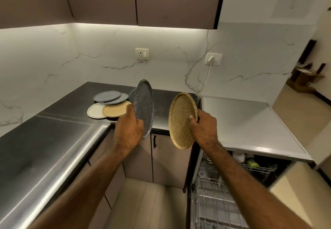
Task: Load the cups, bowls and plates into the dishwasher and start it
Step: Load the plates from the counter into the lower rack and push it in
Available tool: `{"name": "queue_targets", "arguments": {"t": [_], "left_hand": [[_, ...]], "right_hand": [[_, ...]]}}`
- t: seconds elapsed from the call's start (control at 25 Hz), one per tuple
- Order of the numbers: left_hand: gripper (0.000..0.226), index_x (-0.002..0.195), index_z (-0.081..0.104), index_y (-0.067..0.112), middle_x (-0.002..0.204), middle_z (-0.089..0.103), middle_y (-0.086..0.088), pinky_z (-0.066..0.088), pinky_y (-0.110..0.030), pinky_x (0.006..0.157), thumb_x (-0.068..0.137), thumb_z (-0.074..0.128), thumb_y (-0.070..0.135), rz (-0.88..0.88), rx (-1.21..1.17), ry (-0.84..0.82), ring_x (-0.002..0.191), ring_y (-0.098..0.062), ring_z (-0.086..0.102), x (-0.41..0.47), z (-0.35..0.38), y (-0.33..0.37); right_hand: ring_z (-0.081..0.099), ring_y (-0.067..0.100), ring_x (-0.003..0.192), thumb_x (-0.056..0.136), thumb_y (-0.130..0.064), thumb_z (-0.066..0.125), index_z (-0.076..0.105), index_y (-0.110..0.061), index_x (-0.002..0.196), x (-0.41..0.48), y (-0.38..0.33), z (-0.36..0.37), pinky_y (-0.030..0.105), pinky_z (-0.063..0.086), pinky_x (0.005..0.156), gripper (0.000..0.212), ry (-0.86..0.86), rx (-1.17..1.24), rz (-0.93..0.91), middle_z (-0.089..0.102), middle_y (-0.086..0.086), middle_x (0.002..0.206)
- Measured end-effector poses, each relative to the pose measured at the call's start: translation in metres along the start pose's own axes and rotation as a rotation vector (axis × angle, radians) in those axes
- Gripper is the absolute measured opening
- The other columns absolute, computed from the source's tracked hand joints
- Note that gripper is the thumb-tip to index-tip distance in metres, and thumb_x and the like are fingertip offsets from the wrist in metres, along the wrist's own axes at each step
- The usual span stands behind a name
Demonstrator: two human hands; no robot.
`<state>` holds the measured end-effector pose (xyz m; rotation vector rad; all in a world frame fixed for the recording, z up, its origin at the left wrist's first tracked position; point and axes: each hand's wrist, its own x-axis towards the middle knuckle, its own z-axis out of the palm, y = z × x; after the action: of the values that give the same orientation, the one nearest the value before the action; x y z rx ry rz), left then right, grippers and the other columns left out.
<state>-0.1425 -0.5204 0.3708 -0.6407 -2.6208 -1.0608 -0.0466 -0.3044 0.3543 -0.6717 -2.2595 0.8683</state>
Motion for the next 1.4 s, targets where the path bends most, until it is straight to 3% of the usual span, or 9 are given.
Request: {"name": "queue_targets", "arguments": {"t": [0.16, 0.36, 0.6, 0.72, 0.84, 1.0, 1.2, 1.28, 1.4], "left_hand": [[0.038, 0.132, 0.040, 0.004, 0.101, 0.063, -0.014, 0.056, -0.033, 0.059, 0.097, 0.051, 0.014, 0.059, -0.009, -0.051, 0.078, -0.024, 0.063, -0.025, 0.035, 0.048], [0.031, 0.125, 0.043, 0.005, 0.090, 0.063, -0.009, 0.044, -0.020, 0.047, 0.096, 0.052, 0.014, 0.082, 0.002, -0.128, 0.065, -0.016, 0.060, -0.060, 0.111, 0.123], [0.029, 0.119, 0.043, 0.007, 0.084, 0.062, -0.005, 0.041, -0.027, 0.050, 0.092, 0.052, 0.013, 0.046, -0.009, -0.256, 0.064, -0.016, 0.057, -0.109, 0.220, 0.219], [0.021, 0.114, 0.042, 0.012, 0.077, 0.058, -0.001, 0.037, -0.017, 0.040, 0.094, 0.049, 0.009, 0.016, -0.045, -0.303, 0.059, -0.011, 0.056, -0.138, 0.271, 0.247], [0.014, 0.111, 0.045, 0.009, 0.079, 0.062, -0.007, 0.039, -0.014, 0.037, 0.098, 0.049, 0.007, -0.003, -0.065, -0.371, 0.054, -0.012, 0.057, -0.170, 0.318, 0.261], [0.021, 0.121, 0.045, 0.008, 0.082, 0.061, -0.008, 0.039, -0.015, 0.035, 0.101, 0.049, 0.012, -0.057, -0.048, -0.442, 0.051, -0.012, 0.057, -0.202, 0.375, 0.249], [0.014, 0.111, 0.045, 0.015, 0.075, 0.059, -0.005, 0.050, -0.039, 0.038, 0.098, 0.049, 0.014, -0.144, -0.074, -0.541, 0.052, -0.021, 0.059, -0.245, 0.475, 0.197], [0.014, 0.110, 0.048, 0.016, 0.074, 0.059, -0.004, 0.047, -0.035, 0.039, 0.096, 0.051, 0.014, -0.164, -0.062, -0.553, 0.052, -0.020, 0.058, -0.265, 0.513, 0.174], [0.013, 0.106, 0.046, 0.016, 0.069, 0.056, -0.002, 0.037, -0.017, 0.039, 0.096, 0.053, 0.010, -0.154, -0.102, -0.554, 0.051, -0.017, 0.055, -0.290, 0.564, 0.145]], "right_hand": [[0.057, 0.014, 0.081, 0.101, -0.024, 0.053, 0.069, -0.009, 0.119, -0.009, 0.049, -0.056, 0.011, 0.035, 0.060, 0.029, 0.032, -0.073, 0.030, 0.072, 0.006, 0.105], [0.060, 0.015, 0.083, 0.100, -0.025, 0.055, 0.069, -0.011, 0.120, -0.008, 0.134, -0.134, 0.028, 0.051, 0.078, 0.029, 0.057, -0.109, 0.089, 0.073, 0.006, 0.106], [0.060, 0.018, 0.079, 0.100, -0.025, 0.056, 0.069, -0.010, 0.119, -0.012, 0.271, -0.240, 0.025, 0.047, 0.073, 0.028, 0.055, -0.187, 0.158, 0.074, 0.007, 0.102], [0.067, 0.024, 0.081, 0.098, -0.024, 0.056, 0.071, -0.010, 0.113, -0.018, 0.339, -0.265, 0.027, 0.051, 0.068, 0.026, 0.023, -0.177, 0.219, 0.073, 0.007, 0.095], [0.063, 0.014, 0.071, 0.099, -0.019, 0.056, 0.072, -0.011, 0.109, -0.040, 0.396, -0.270, 0.017, 0.041, 0.053, 0.021, 0.003, -0.132, 0.299, 0.067, -0.004, 0.084], [0.057, 0.004, 0.062, 0.100, -0.019, 0.053, 0.072, -0.012, 0.104, -0.079, 0.461, -0.254, 0.015, 0.037, 0.049, 0.020, -0.033, -0.145, 0.397, 0.063, -0.009, 0.073], [0.060, 0.007, 0.068, 0.103, -0.025, 0.051, 0.070, -0.013, 0.118, -0.128, 0.562, -0.205, 0.016, 0.040, 0.057, 0.027, -0.001, -0.189, 0.555, 0.067, -0.004, 0.082], [0.061, 0.014, 0.074, 0.104, -0.027, 0.051, 0.068, -0.011, 0.122, -0.148, 0.602, -0.184, 0.020, 0.042, 0.061, 0.029, 0.028, -0.214, 0.612, 0.069, -0.001, 0.088], [0.057, 0.007, 0.071, 0.104, -0.027, 0.051, 0.067, -0.011, 0.122, -0.169, 0.660, -0.151, 0.016, 0.040, 0.057, 0.030, 0.076, -0.232, 0.661, 0.065, -0.005, 0.087]]}}
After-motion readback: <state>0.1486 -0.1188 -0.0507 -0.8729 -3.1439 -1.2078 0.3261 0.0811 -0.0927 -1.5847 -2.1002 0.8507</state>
